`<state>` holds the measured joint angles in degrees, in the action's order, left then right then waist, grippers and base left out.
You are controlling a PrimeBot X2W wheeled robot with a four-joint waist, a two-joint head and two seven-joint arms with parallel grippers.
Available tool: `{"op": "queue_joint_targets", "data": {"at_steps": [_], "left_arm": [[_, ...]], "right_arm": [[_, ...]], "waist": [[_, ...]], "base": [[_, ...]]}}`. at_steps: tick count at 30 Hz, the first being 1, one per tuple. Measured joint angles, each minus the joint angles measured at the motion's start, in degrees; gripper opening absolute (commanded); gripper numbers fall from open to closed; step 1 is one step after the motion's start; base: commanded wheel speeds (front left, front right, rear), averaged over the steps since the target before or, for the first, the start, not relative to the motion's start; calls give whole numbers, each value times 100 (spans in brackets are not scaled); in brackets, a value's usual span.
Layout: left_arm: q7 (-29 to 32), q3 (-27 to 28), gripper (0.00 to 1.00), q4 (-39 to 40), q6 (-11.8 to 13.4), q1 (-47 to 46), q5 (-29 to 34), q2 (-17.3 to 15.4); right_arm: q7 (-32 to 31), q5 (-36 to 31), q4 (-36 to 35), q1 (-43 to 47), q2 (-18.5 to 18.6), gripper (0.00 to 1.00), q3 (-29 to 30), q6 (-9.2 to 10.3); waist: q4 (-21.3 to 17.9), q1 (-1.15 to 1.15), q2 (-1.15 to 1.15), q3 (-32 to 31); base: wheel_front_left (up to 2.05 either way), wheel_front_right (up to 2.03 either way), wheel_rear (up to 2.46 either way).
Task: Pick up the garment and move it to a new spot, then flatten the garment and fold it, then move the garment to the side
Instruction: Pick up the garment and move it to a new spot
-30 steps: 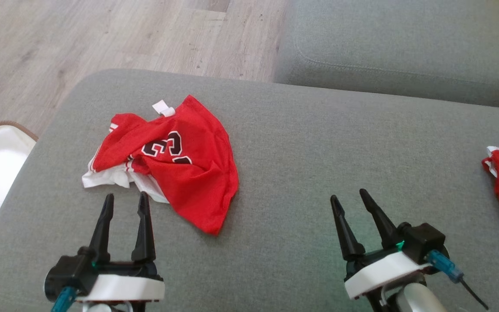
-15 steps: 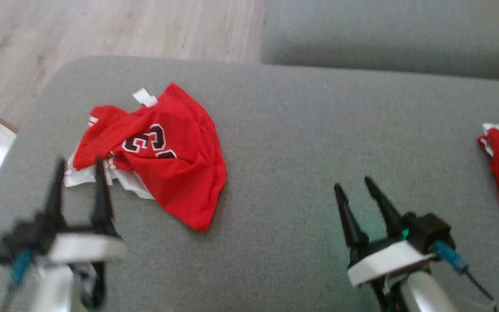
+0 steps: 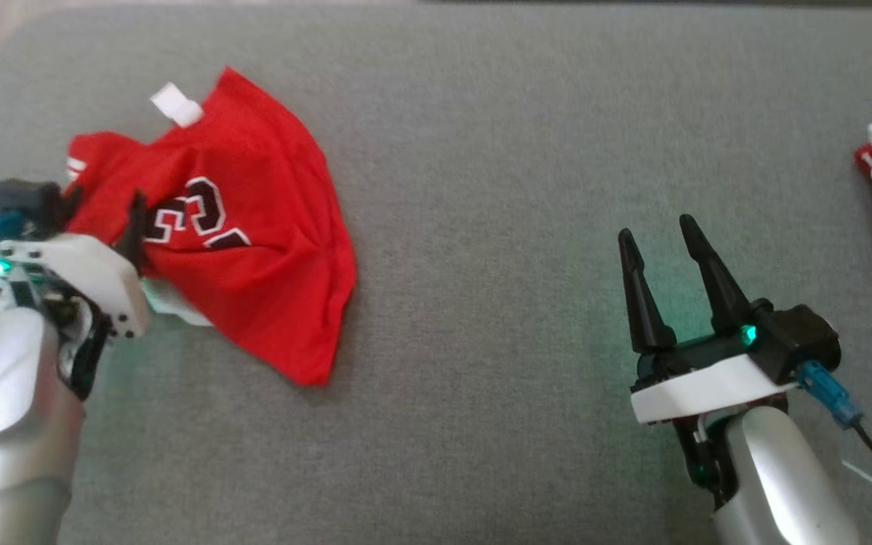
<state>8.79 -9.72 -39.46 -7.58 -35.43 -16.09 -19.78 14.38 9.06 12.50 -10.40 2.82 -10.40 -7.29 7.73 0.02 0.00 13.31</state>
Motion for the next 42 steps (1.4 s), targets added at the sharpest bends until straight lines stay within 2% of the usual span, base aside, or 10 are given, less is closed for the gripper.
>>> {"op": "queue_joint_targets", "data": {"at_steps": [4, 9, 15, 16, 17, 23, 30, 36, 42], "left_arm": [[387, -660, 100, -374, -1, -179, -558, -189], [532, -1115, 100, -724, -1, -556, -1044, -490], [747, -1649, 100, -1050, -1, -985, -1731, -632], [753, -1742, 27, -1043, -1, -1020, -1808, -679], [746, -1839, 0, -1026, 0, -1049, -1900, -709], [-24, -2247, 0, -895, 0, -1011, -2297, -731], [-936, -2732, 0, 7, 0, -998, -2752, -673], [-1048, -2974, 0, 634, 0, -998, -2833, -547], [-962, -3179, 0, 1192, 129, -1066, -2777, -119]], "right_arm": [[0, -79, -65, -97, 0, 100, 23, 0], [0, -159, -156, -231, 2, 100, 43, 0], [1, -208, -265, -329, 3, 100, 101, 0], [1, -208, -264, -328, 3, 100, 113, 0], [1, -208, -265, -328, 3, 100, 123, 0], [1, -181, -236, -322, 3, 100, 113, 0], [1, -18, -109, -311, 3, 100, -15, 0], [1, 157, -73, -306, 3, 100, -68, 0], [1, 368, -75, -303, 3, 100, -144, 0]], "waist": [[-116, 0, 0, 272], [-264, -1, 0, 548], [-448, -2, 0, 865], [-468, -1, 0, 888], [-485, -1, 0, 903], [-514, -1, 0, 738], [-550, -3, 0, 312], [-714, -3, 0, 110], [-1054, -2, 0, 22]], "base": [[0, 0, 0], [0, 0, 0], [0, 0, 0], [0, 0, 0], [0, 0, 0], [0, 0, 0], [0, 0, 0], [0, 0, 0], [0, 0, 0]]}}
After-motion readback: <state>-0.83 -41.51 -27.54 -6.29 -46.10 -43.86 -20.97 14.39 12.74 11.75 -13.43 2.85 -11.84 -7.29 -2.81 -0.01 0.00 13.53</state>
